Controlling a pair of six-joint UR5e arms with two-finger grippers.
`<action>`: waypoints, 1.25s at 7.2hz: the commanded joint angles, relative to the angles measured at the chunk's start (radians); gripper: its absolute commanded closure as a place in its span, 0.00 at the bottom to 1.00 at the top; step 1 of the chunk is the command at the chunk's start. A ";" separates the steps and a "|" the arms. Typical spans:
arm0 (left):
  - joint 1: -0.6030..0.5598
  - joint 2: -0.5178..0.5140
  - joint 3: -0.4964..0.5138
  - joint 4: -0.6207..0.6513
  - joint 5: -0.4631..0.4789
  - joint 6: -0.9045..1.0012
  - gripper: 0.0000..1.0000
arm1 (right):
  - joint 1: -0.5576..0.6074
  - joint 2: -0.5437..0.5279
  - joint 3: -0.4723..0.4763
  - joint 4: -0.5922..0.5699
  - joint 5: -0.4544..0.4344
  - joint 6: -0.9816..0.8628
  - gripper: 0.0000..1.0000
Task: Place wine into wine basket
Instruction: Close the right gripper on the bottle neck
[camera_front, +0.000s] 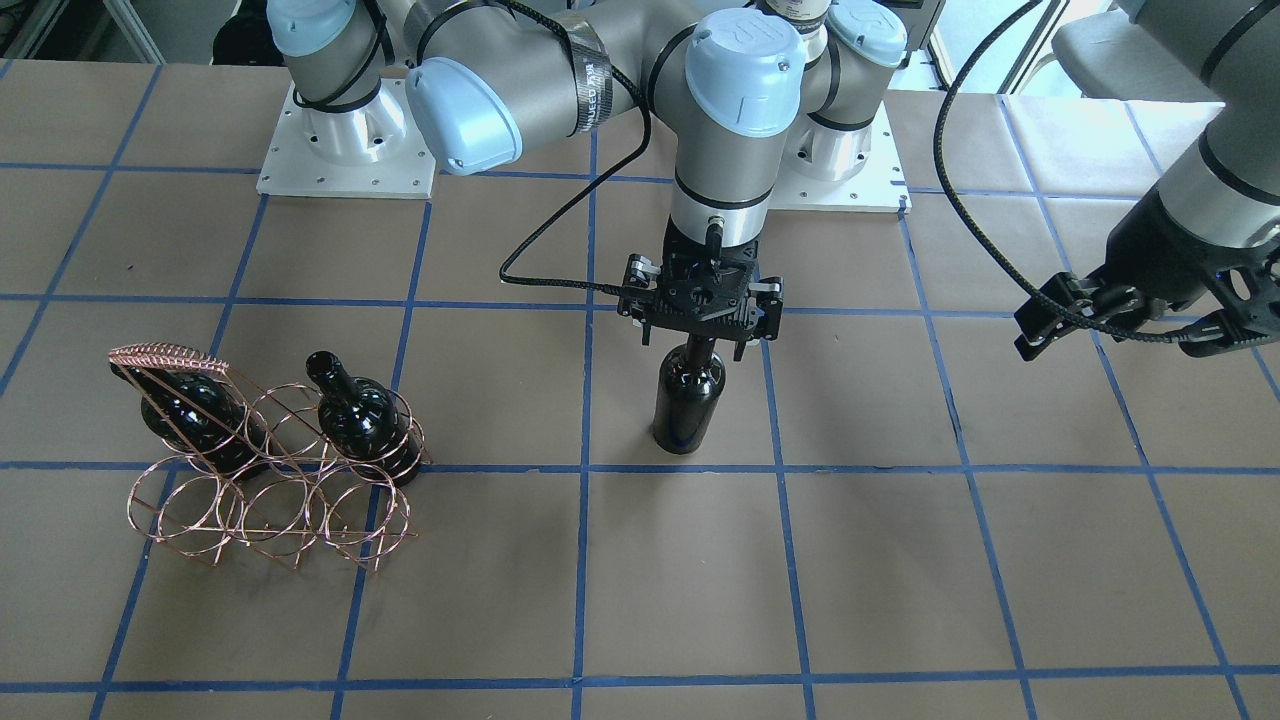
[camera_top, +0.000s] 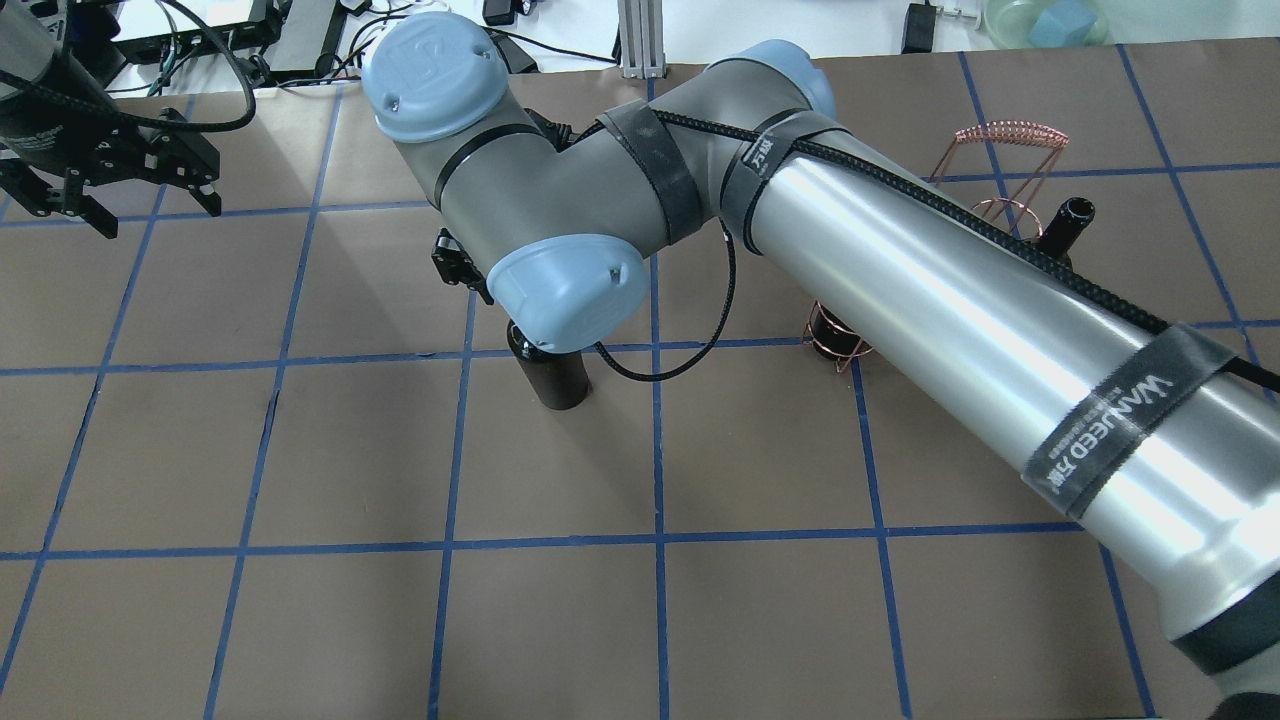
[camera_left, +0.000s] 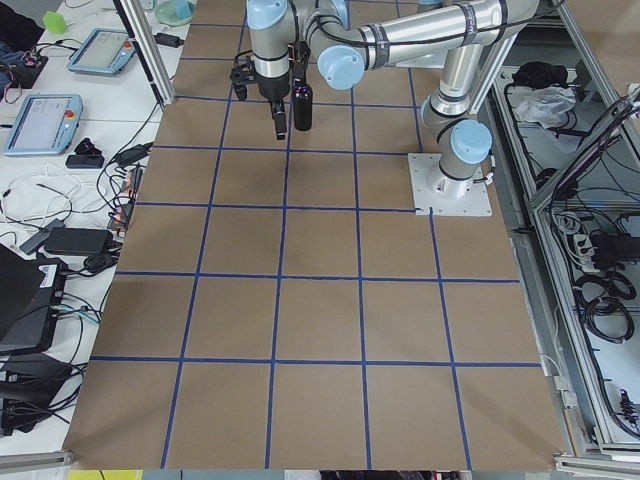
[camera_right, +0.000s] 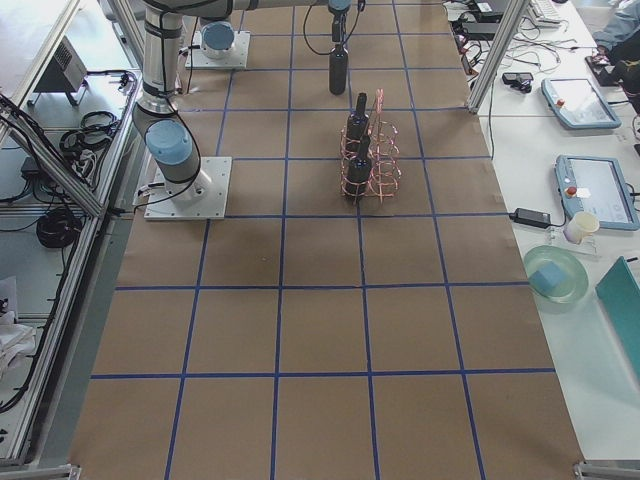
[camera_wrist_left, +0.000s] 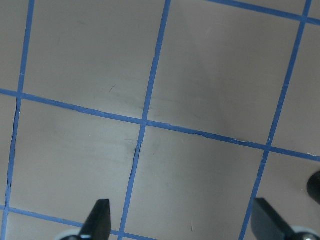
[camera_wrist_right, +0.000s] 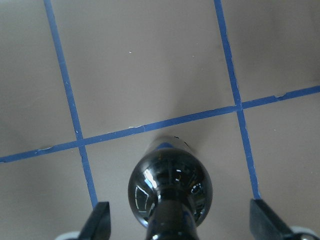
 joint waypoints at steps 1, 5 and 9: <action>-0.001 -0.002 0.000 -0.001 0.000 0.000 0.00 | 0.000 0.002 -0.001 -0.005 0.005 0.004 0.18; 0.000 -0.005 -0.002 -0.018 0.002 0.000 0.00 | 0.000 0.002 -0.001 -0.005 0.011 0.006 0.44; 0.000 -0.013 -0.002 -0.039 0.003 0.000 0.00 | -0.001 -0.001 -0.001 0.000 0.049 0.024 0.83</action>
